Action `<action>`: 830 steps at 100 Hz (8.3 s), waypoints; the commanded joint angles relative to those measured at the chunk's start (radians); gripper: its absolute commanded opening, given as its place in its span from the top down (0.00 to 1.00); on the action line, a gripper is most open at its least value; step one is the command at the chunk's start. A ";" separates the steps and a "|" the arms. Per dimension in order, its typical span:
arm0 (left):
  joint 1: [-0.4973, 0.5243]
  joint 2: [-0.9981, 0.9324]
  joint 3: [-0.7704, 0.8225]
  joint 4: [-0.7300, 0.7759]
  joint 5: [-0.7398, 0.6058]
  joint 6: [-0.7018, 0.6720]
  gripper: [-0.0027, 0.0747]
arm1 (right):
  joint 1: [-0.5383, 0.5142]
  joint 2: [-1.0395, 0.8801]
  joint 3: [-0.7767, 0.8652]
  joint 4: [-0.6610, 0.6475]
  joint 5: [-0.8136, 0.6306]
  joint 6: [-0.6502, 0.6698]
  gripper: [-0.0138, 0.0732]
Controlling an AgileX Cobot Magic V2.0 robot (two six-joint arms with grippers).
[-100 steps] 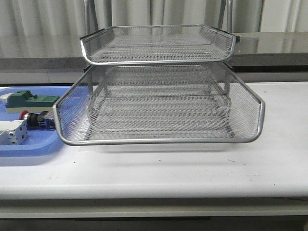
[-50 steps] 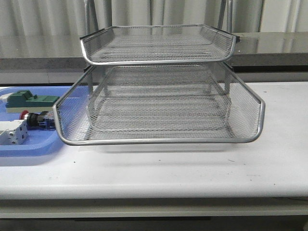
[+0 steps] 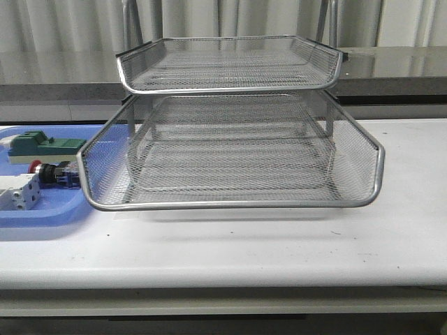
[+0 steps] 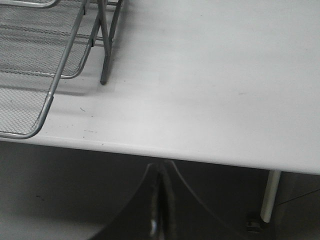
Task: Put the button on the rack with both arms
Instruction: 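Move the left gripper over the blue tray above the red button, then lower the left gripper and grasp the red push button, then lift the red button with the left gripper toward the rack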
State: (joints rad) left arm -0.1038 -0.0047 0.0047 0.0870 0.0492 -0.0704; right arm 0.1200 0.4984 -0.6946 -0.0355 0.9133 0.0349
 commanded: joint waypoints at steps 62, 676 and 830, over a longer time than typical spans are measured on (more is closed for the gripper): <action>0.000 -0.031 0.028 -0.002 -0.158 -0.004 0.99 | -0.003 0.004 -0.037 -0.013 -0.067 0.001 0.92; -0.002 2.059 -2.093 -0.138 1.218 0.974 0.98 | -0.003 0.004 -0.037 -0.013 -0.067 0.001 0.92; -0.560 1.687 -1.642 -0.245 1.165 0.906 0.98 | -0.003 0.004 -0.037 -0.013 -0.067 0.001 0.92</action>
State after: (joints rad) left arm -0.6407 1.6796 -1.6147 -0.1380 1.2535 0.8456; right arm 0.1200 0.4984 -0.6946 -0.0379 0.9102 0.0366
